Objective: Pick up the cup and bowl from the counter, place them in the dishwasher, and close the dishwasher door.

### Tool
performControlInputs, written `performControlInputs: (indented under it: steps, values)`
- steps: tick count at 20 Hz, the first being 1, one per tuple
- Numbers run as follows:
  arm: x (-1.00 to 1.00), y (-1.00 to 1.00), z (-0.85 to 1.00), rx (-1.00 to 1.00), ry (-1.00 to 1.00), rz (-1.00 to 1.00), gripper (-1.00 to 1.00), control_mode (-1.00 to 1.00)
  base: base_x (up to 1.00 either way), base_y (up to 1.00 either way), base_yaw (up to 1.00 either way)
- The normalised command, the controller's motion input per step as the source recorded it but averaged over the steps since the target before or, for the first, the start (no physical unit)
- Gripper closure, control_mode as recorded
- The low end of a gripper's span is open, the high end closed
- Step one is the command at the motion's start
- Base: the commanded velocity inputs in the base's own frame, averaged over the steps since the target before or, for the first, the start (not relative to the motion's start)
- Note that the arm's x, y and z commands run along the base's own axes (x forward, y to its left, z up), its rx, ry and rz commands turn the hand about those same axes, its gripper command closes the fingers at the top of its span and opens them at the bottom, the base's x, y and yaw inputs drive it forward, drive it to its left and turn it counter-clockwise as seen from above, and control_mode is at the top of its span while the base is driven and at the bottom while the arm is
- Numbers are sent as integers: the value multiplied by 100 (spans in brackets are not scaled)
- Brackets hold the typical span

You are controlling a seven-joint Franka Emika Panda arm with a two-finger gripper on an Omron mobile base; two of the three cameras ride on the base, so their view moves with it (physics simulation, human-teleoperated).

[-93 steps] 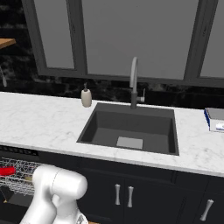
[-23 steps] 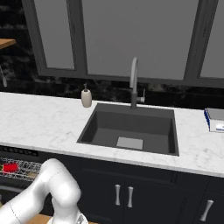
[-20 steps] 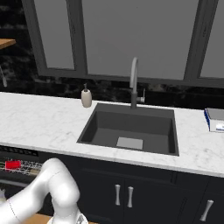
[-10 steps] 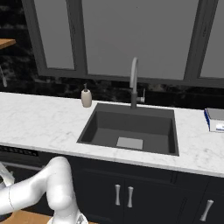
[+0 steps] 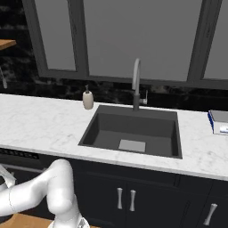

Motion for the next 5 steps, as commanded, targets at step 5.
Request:
performControlInputs:
  steps: [5]
  values:
    - [100, -17, -100, -13, -44, 0, -100, -100, 0, 0, 0]
